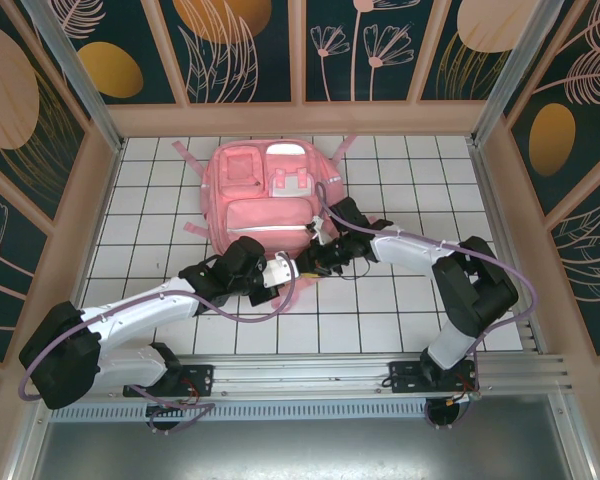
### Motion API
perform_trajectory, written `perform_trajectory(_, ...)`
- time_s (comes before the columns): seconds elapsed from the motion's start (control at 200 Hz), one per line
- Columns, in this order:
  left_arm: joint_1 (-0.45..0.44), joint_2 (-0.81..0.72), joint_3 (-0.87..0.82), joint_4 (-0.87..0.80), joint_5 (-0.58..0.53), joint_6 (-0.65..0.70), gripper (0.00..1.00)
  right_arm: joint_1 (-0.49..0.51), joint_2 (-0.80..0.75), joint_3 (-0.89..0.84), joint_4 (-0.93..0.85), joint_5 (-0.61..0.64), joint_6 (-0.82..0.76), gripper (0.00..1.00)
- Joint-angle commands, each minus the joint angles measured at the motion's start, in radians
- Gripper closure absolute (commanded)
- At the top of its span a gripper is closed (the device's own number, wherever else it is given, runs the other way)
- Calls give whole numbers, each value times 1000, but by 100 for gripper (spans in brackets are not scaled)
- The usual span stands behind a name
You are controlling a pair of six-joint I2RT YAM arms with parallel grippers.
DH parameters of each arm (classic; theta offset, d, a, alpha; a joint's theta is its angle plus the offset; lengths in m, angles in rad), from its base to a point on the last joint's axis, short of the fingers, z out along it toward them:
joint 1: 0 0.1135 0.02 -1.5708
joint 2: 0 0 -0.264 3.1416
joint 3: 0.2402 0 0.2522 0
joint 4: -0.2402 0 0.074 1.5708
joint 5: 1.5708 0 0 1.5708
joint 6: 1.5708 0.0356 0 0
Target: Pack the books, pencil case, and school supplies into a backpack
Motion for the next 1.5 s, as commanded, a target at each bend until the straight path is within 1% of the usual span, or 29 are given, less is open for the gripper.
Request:
perform_trajectory(0.0, -4, -19, -1, 4, 44, -9, 100, -17, -39, 5, 64, 73, 22, 90)
perform_trajectory(0.11, -5, -22, -2, 0, 44, -8, 100, -20, -56, 0, 82, 72, 31, 94)
perform_trajectory(0.175, -5, -24, -1, -1, 43, -7, 100, -20, -64, 5, 74, 75, 20, 94)
perform_trajectory(0.24, -5, -29, -2, -2, 44, -10, 100, -27, -86, -1, 68, 107, 12, 93)
perform_trajectory(0.3, -5, -31, -3, -3, 43, -11, 100, -44, -99, -12, 73, 105, 12, 93)
perform_trajectory(0.375, -5, -34, -4, -4, 43, -13, 100, -60, -119, -22, 70, 119, 4, 95)
perform_trajectory(0.44, -5, -38, -7, -5, 41, -13, 100, -71, -132, -27, 61, 116, -5, 100)
perform_trajectory(0.576, -5, -44, -9, -5, 39, -15, 100, -77, -130, -36, 41, 105, -23, 100)
perform_trajectory(0.621, -5, -43, -8, -7, 41, -15, 100, -74, -117, -29, 25, 99, -38, 93)
perform_trajectory(0.671, -5, -40, -7, -8, 42, -16, 100, -72, -104, -29, 22, 88, -42, 77)
perform_trajectory(0.706, -4, -41, -8, -9, 45, -17, 100, -66, -94, -27, 23, 63, -44, 70)
perform_trajectory(0.751, -5, -40, -7, -10, 44, -17, 100, -53, -80, -16, 14, 50, -55, 66)
perform_trajectory(0.841, -4, -43, -8, -11, 45, -17, 100, -22, -51, 13, -20, 85, -83, 59)
perform_trajectory(0.916, -4, -41, -5, -12, 49, -17, 100, -15, -31, 13, -4, 90, -76, 53)
perform_trajectory(0.946, -5, -40, -6, -13, 52, -17, 100, -14, -23, 12, 9, 80, -72, 52)
perform_trajectory(1.101, -5, -44, -9, -13, 52, -17, 100, 35, 25, 46, 27, 33, -83, 52)
perform_trajectory(1.211, -4, -45, -9, -10, 50, -17, 100, 56, 29, 47, 48, 3, -81, 53)
perform_trajectory(1.316, -5, -42, -10, -7, 50, -18, 100, 55, 4, 19, 91, -33, -61, 56)
perform_trajectory(1.496, -5, -45, -12, -7, 48, -18, 100, 53, -38, -16, 81, -45, -58, 64)
